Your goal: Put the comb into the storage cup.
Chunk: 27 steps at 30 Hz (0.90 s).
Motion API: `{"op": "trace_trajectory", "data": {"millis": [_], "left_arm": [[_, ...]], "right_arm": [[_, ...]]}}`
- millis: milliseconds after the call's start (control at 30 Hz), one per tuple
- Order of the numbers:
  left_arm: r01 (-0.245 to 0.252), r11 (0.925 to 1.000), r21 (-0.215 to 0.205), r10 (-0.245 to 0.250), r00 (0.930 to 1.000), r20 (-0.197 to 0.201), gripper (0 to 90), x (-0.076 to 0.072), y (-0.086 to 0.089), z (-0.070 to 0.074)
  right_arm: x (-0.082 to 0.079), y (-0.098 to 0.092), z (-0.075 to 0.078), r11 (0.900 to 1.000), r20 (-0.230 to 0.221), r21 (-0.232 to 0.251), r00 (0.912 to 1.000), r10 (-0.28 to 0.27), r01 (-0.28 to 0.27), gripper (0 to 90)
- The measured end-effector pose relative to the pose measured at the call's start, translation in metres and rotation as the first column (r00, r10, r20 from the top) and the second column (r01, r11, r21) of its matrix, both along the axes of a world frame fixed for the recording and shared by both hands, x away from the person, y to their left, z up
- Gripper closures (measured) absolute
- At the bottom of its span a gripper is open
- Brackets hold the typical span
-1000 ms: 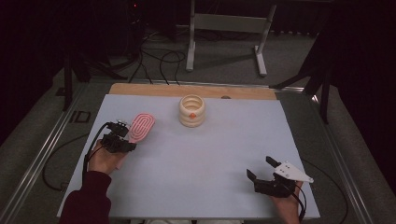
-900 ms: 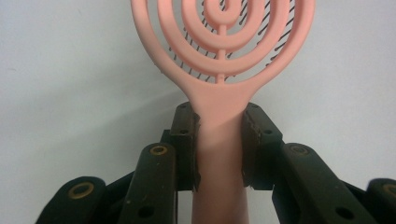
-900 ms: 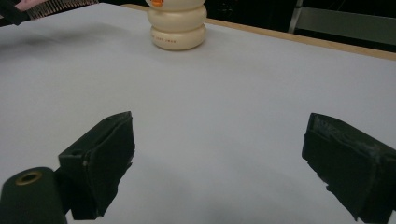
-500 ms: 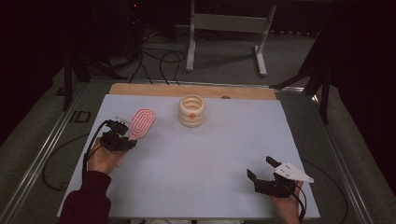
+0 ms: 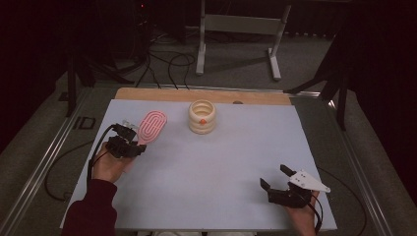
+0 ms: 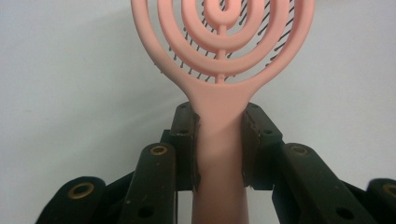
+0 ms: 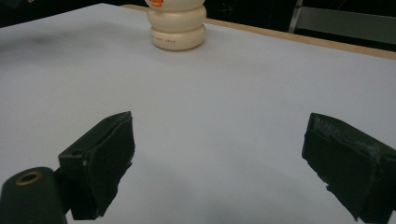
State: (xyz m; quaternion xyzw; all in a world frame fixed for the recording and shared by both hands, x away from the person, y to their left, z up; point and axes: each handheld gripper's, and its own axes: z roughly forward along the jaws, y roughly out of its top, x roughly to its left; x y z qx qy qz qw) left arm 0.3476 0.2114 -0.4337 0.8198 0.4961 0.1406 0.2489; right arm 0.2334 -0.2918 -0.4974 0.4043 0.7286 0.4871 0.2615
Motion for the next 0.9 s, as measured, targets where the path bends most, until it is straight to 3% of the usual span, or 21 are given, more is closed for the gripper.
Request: {"op": "trace_trajectory", "data": {"millis": [300,500,900], "left_arm": [[0.032,0.9995,-0.005,-0.032,0.9989,0.033,69.9,-0.002,-0.002,0.007],[0.052,0.9986,-0.009,-0.052,0.9981,0.033,69.9,-0.002,-0.005,0.009],[0.103,0.9947,-0.005,-0.102,0.9925,0.068,69.9,-0.005,-0.011,0.015]], "right_arm": [[0.0,0.0,0.0,1.0,0.0,0.003,1.0,0.002,-0.002,9.2],[0.0,0.0,0.001,1.0,-0.001,0.011,1.0,0.003,-0.003,8.8],[0.0,0.0,0.0,1.0,0.003,0.006,1.0,0.003,-0.003,8.4]]}}
